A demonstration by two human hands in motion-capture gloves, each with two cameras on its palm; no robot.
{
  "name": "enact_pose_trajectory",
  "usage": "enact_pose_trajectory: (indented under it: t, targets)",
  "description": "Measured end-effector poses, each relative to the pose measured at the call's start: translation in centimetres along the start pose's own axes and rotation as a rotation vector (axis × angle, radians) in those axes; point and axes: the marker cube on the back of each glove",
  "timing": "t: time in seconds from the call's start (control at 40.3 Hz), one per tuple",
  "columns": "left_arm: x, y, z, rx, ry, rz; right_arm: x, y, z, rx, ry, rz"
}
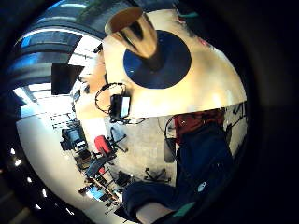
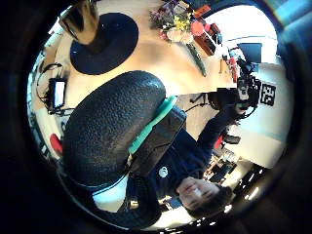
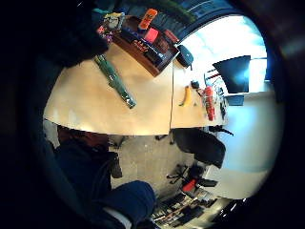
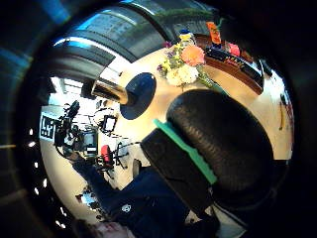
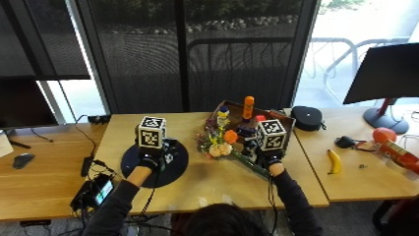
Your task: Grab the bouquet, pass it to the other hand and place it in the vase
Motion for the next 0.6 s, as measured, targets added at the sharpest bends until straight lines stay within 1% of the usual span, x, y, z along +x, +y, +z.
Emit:
enact_pose_trajectory:
  t: [0.149, 0.199, 0.298, 0.447, 0.522, 0.596]
  targets:
    - [-1.0, 0.0, 1.0, -0.035, 0.025, -0.027, -0.1, -0.6, 0.0, 0.052, -0.037, -0.02]
    - [-1.3, -0.3, 1.2, -0.033, 0.043, -0.034, -0.2, -0.8, 0.1, 0.052, -0.041, -0.026]
    - [-1.4, -0.6, 1.4, -0.016, 0.064, -0.032, -0.2, -0.8, 0.5, 0.006, -0.022, -0.016]
    - [-1.2, -0.8, 1.9, -0.008, 0.042, -0.033, 0.2, 0.2, 0.5, -0.047, 0.012, 0.022]
    - [-1.0, -0.9, 1.9, 0.001, 0.036, -0.019, 0.7, 0.7, 0.1, -0.057, 0.024, 0.047]
    - [-0.6, -1.2, 1.8, 0.018, 0.045, 0.003, 1.4, 1.2, -0.6, -0.092, 0.033, 0.083]
